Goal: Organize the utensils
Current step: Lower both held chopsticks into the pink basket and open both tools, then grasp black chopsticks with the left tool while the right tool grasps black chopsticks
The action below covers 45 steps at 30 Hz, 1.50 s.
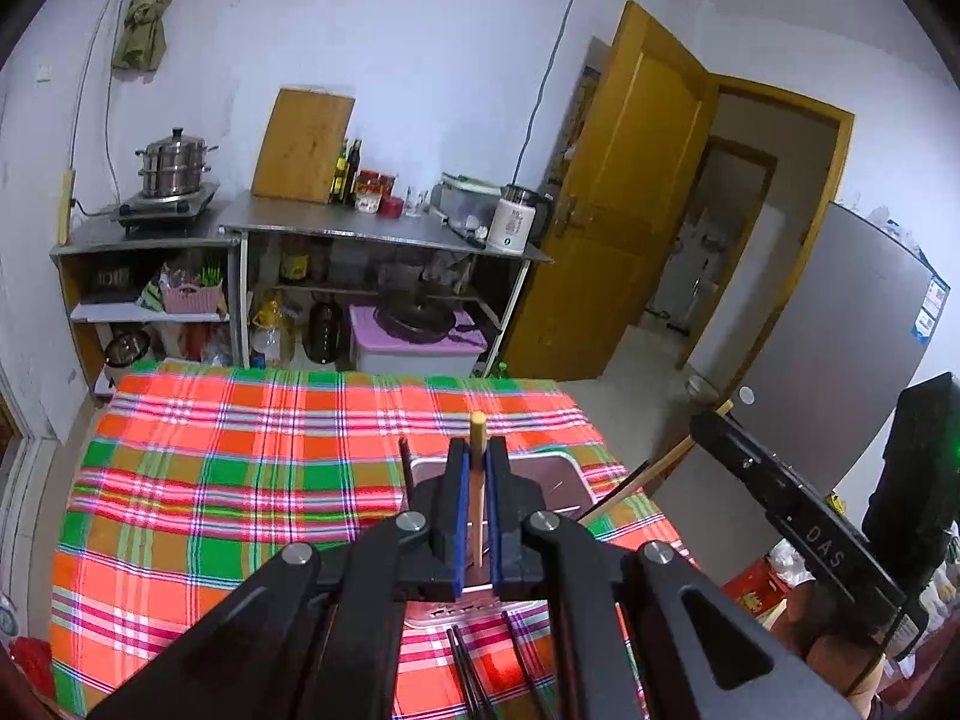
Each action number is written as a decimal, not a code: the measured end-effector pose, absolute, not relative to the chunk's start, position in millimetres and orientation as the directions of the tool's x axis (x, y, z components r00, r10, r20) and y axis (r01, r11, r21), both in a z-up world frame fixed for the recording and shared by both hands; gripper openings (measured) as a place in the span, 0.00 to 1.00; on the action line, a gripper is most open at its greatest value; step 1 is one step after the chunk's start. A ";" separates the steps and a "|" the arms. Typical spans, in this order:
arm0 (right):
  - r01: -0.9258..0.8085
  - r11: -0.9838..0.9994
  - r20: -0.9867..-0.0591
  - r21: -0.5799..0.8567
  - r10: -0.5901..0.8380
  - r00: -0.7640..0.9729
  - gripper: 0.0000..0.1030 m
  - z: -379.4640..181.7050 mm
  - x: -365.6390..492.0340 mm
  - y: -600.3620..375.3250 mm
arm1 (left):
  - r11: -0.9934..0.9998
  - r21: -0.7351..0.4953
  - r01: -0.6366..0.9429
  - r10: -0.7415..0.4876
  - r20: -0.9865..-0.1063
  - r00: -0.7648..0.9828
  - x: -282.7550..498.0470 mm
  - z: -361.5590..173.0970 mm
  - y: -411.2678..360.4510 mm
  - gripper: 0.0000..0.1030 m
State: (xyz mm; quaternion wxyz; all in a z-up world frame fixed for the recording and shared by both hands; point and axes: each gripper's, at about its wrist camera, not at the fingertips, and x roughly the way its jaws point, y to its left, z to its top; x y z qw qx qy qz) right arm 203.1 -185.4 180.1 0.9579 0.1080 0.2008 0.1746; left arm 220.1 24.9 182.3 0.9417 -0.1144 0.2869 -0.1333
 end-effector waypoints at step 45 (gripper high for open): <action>-0.311 0.906 -0.489 0.288 0.419 0.765 0.11 107.2 154.9 -192.9 | 0.952 -0.264 0.154 -0.283 -0.571 0.771 154.4 105.4 22.4 0.26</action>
